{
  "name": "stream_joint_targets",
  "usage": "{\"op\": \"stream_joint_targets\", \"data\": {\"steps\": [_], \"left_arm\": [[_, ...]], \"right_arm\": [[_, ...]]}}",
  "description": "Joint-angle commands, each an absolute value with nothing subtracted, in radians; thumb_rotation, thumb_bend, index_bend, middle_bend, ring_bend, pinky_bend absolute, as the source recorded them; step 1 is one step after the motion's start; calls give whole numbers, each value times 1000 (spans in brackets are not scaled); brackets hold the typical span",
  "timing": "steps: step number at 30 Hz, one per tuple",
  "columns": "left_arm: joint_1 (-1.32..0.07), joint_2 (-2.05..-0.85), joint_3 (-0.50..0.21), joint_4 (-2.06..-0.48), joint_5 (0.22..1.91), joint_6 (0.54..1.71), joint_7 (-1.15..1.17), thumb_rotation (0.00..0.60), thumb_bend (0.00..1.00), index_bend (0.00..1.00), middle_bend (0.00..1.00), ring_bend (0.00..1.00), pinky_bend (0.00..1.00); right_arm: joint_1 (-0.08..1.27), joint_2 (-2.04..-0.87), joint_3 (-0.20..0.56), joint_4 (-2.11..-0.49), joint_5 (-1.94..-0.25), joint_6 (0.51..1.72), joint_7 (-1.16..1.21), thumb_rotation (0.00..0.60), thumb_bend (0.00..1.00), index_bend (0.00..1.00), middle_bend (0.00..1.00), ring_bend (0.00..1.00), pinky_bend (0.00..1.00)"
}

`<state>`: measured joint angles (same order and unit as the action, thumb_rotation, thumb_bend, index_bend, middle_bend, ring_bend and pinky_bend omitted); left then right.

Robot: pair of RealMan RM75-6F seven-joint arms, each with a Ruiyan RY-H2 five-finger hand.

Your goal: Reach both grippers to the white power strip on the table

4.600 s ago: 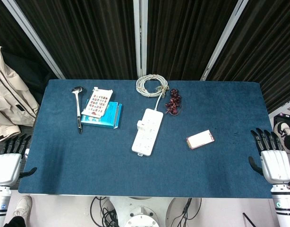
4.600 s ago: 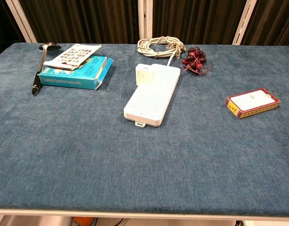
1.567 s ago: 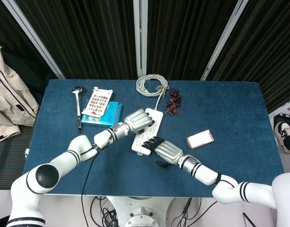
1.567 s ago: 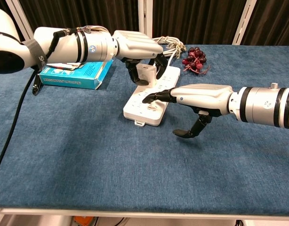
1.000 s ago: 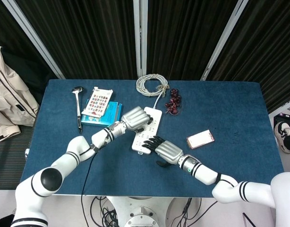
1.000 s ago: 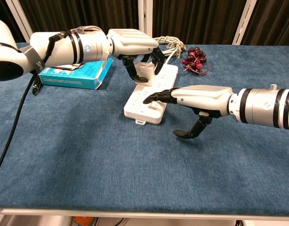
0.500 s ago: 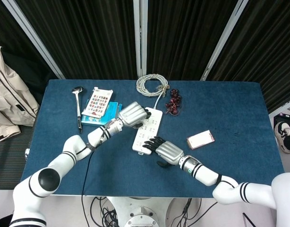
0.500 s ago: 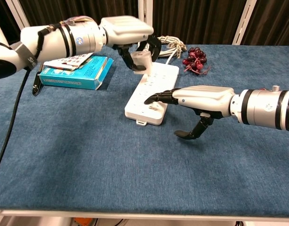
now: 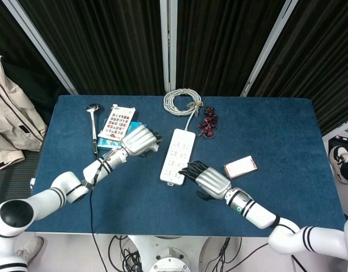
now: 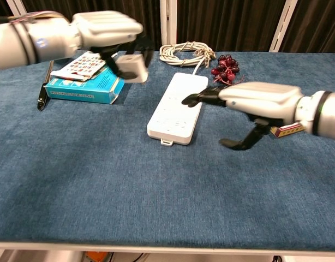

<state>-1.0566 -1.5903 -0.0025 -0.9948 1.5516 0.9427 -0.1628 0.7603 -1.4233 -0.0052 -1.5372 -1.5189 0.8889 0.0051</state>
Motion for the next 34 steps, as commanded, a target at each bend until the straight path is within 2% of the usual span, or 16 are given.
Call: {"op": "stream_joint_targets", "data": {"steps": [1, 4, 7, 11, 19, 27, 34], "left_arm": [[-961, -1473, 20, -1192, 1477, 922, -50, 600, 357, 383, 473, 372, 517], [-927, -1436, 31, -1292, 1444, 912, -2, 600, 184, 228, 338, 235, 376], [-890, -1413, 33, -1367, 1427, 937, 16, 600, 102, 145, 252, 154, 288], [-817, -1359, 20, -1447, 1410, 1037, 21, 600, 84, 105, 212, 116, 223], [-598, -1209, 13, -1563, 1350, 1304, 47, 600, 82, 105, 210, 114, 209], [-391, -1106, 51, -1631, 1258, 1452, 101, 600, 83, 117, 196, 103, 160], [-245, -1114, 69, -1658, 1241, 1569, 115, 600, 84, 117, 167, 79, 120]], "right_arm": [[707, -1346, -31, -1606, -1540, 963, -43, 600, 360, 44, 99, 0, 0], [655, -1274, -45, -1661, -1555, 1044, -70, 600, 360, 44, 99, 0, 0], [599, -1209, -51, -1703, -1562, 1131, -90, 600, 359, 44, 99, 0, 0], [527, -1135, -58, -1735, -1559, 1228, -81, 600, 358, 44, 99, 0, 0], [388, -1039, -77, -1740, -1555, 1379, -73, 600, 357, 45, 94, 0, 0], [267, -1018, -76, -1738, -1516, 1486, -108, 600, 360, 0, 77, 0, 0], [194, -1060, -57, -1710, -1498, 1548, -78, 600, 359, 0, 70, 0, 0]]}}
